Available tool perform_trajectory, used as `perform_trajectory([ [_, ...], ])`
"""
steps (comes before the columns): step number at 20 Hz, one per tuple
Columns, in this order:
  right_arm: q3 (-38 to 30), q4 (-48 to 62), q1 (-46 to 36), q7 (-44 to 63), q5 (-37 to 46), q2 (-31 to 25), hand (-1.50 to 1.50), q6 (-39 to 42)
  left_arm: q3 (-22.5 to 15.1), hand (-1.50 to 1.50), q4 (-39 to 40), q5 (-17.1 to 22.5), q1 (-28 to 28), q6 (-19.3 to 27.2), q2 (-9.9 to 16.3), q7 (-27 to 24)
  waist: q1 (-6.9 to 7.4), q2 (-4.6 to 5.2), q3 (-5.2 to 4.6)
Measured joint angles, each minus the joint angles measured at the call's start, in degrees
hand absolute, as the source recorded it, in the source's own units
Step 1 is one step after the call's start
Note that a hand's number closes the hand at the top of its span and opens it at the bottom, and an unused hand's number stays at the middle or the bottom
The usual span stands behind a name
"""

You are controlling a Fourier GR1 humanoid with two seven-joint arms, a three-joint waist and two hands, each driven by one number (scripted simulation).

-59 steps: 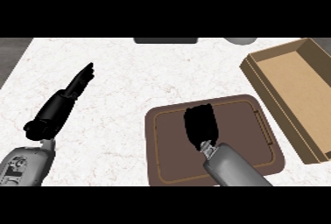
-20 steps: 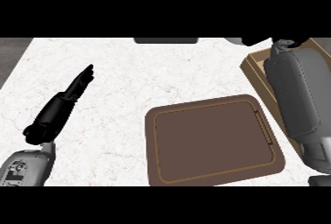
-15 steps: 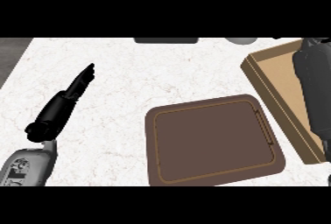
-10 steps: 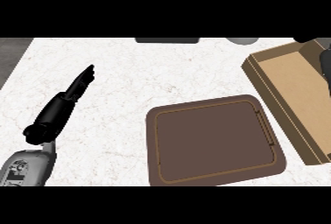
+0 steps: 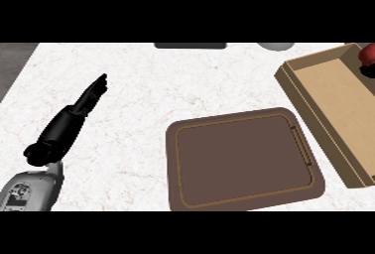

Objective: Pick the bell pepper from the tray and place it in the cardboard box

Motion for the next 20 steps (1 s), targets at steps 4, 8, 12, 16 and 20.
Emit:
perform_trajectory([
  [4, -0.16, 4.85, 0.65, -2.39, -0.4, -2.9, -1.5, 5.31, 0.48, 0.0, 0.63, -0.14, 0.03, -0.33, 0.15, -0.5, 0.06, 0.05, 0.01],
  [8, -0.61, 7.5, 1.48, -7.66, -2.08, -4.35, -1.5, 10.24, 0.35, 0.0, 0.93, -0.53, -0.36, -0.15, -0.53, -0.37, -0.11, -0.01, 0.02],
  [12, -2.41, 8.23, 2.55, -15.19, -4.72, -4.81, -1.5, 9.55, 0.52, 0.0, 0.24, -0.37, -0.17, -0.35, -0.79, 0.15, 0.08, 0.0, 0.06],
  [16, -9.04, 5.87, 1.62, -20.59, -11.65, -3.77, -1.5, 4.83, 1.55, 0.0, 0.6, -0.04, -0.23, -0.59, -0.13, 0.37, -0.54, -0.3, 0.13],
  [20, -19.88, 5.27, -0.38, -22.58, -21.88, -3.17, -1.5, 0.32, 1.68, 0.0, 0.88, -0.27, -0.25, -0.37, -0.16, 0.18, -1.01, -0.28, 0.21],
])
